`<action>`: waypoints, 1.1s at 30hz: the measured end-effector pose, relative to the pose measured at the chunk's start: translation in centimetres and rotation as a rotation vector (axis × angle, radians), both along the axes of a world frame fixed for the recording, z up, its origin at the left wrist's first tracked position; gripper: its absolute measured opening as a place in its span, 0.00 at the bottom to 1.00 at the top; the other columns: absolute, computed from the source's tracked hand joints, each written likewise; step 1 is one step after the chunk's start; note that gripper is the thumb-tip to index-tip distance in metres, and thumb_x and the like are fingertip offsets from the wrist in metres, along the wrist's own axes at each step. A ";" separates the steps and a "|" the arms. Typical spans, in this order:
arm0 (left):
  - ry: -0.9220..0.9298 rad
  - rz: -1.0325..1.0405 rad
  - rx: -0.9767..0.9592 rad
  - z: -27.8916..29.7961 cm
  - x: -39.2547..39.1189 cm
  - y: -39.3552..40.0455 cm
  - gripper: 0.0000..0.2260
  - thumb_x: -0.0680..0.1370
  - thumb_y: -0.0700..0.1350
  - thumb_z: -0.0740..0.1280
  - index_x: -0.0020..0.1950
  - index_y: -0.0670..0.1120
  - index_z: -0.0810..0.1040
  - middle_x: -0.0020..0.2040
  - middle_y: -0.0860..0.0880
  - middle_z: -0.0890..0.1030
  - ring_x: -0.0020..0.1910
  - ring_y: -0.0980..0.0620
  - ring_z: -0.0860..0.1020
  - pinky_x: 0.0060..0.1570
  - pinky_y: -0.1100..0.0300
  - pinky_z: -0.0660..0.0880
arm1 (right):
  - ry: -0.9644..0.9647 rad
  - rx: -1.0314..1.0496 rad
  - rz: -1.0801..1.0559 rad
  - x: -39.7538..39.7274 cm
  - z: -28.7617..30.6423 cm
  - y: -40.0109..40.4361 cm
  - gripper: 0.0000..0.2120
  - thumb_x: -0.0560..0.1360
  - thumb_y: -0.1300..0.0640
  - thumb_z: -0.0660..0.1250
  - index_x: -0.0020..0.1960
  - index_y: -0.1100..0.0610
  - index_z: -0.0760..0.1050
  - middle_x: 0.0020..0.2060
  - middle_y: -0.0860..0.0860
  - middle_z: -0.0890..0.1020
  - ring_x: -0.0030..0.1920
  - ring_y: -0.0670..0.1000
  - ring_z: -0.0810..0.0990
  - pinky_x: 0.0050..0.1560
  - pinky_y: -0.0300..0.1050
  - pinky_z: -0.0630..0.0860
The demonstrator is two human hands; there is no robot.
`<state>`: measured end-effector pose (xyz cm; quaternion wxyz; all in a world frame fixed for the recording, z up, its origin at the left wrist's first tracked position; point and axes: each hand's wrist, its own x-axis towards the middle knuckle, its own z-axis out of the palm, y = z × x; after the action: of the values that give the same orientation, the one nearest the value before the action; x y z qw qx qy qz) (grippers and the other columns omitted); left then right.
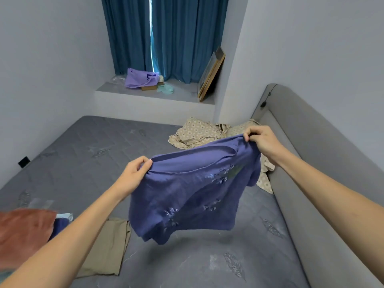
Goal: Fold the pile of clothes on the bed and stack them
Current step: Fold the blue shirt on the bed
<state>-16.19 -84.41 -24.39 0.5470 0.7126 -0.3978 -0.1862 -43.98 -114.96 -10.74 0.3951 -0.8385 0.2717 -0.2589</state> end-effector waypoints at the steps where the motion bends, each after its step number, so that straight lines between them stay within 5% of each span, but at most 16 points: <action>1: -0.005 -0.004 -0.008 0.5 0.5 0.0 0.11 0.86 0.46 0.65 0.46 0.42 0.76 0.37 0.53 0.74 0.39 0.57 0.69 0.40 0.64 0.67 | 0.015 0.012 0.005 -0.2 0.0 -0.2 0.20 0.68 0.79 0.57 0.34 0.57 0.78 0.34 0.48 0.81 0.37 0.40 0.76 0.45 0.39 0.70; 5: 0.008 -0.070 0.013 3.0 1.4 0.5 0.09 0.82 0.47 0.71 0.49 0.45 0.74 0.36 0.52 0.77 0.36 0.56 0.71 0.34 0.66 0.66 | 0.089 -0.003 0.052 -1.4 -0.2 -0.9 0.18 0.71 0.75 0.68 0.44 0.53 0.86 0.43 0.40 0.86 0.46 0.38 0.81 0.49 0.31 0.74; 10: 0.122 -0.253 0.058 4.7 2.0 0.8 0.23 0.74 0.40 0.80 0.51 0.46 0.65 0.38 0.43 0.74 0.38 0.52 0.69 0.37 0.57 0.66 | 0.081 -0.039 0.074 -2.6 -0.7 -1.1 0.13 0.69 0.65 0.81 0.46 0.48 0.88 0.47 0.41 0.87 0.52 0.42 0.84 0.56 0.38 0.76; 14: -0.110 -0.365 0.211 4.9 2.6 0.8 0.25 0.68 0.43 0.81 0.46 0.49 0.63 0.40 0.53 0.63 0.40 0.53 0.60 0.37 0.56 0.60 | 0.041 -0.063 0.064 -3.2 -0.7 -0.7 0.16 0.71 0.67 0.79 0.47 0.45 0.86 0.47 0.41 0.88 0.51 0.41 0.85 0.56 0.36 0.78; 18: -0.226 -0.402 0.330 4.4 3.0 0.8 0.15 0.68 0.42 0.77 0.48 0.49 0.73 0.41 0.53 0.73 0.41 0.55 0.68 0.43 0.53 0.66 | 0.032 -0.090 0.068 -3.8 -0.9 -0.8 0.14 0.73 0.71 0.75 0.43 0.52 0.86 0.40 0.46 0.88 0.43 0.43 0.84 0.47 0.37 0.77; 24: -0.230 -0.259 0.237 4.2 3.2 1.0 0.13 0.77 0.32 0.70 0.46 0.51 0.80 0.39 0.55 0.79 0.39 0.58 0.74 0.43 0.57 0.69 | -0.049 -0.068 0.045 -4.1 -1.2 -0.1 0.09 0.77 0.65 0.74 0.47 0.51 0.87 0.44 0.46 0.89 0.47 0.42 0.84 0.51 0.36 0.78; 33: -0.029 -0.049 -0.007 5.0 2.8 1.5 0.04 0.83 0.38 0.68 0.48 0.41 0.77 0.44 0.46 0.80 0.44 0.50 0.74 0.49 0.51 0.68 | -0.067 -0.041 0.081 -3.7 -1.6 0.3 0.05 0.81 0.66 0.69 0.47 0.62 0.83 0.47 0.53 0.81 0.49 0.50 0.77 0.55 0.47 0.72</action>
<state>-13.36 -82.95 -19.41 0.5387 0.7035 -0.4238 -0.1878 -47.67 -114.66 -12.32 0.3966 -0.8477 0.2189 -0.2761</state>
